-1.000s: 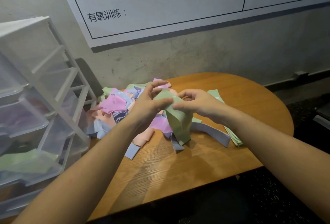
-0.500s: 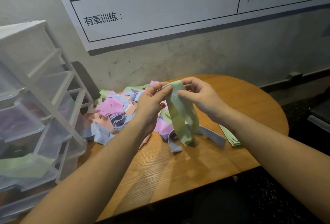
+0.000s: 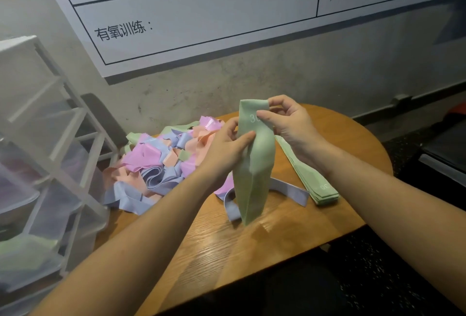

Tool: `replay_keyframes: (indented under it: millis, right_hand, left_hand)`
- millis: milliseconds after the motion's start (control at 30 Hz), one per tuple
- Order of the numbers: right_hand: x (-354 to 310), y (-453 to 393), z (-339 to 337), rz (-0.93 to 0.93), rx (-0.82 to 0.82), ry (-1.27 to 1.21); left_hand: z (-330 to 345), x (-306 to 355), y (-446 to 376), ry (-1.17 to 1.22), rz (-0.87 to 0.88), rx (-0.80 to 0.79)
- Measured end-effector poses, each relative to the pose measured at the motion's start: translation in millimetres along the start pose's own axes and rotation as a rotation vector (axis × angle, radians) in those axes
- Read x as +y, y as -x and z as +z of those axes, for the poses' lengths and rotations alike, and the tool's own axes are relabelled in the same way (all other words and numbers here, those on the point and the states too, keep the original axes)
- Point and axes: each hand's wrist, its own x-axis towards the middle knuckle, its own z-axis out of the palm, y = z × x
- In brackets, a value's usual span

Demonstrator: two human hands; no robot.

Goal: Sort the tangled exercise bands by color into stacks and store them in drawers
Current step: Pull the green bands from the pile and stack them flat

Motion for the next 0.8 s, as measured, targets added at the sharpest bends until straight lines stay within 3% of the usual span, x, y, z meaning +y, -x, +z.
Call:
replay_keyframes:
  millis: [233, 433, 567, 800]
  right_hand:
    - [9, 6, -18, 0.134, -0.027, 0.007]
    - [29, 14, -47, 0.346, -0.248, -0.034]
    - [38, 13, -67, 0.335, -0.254, 0.03]
    - [43, 7, -88, 0.189, -0.096, 0.249]
  left_hand:
    - [15, 5, -17, 0.17, -0.116, -0.03]
    - [32, 9, -47, 0.334, -0.204, 0.007]
    - [47, 17, -63, 0.422, -0.205, 0.049]
    - [77, 14, -96, 0.627, -0.246, 0.103]
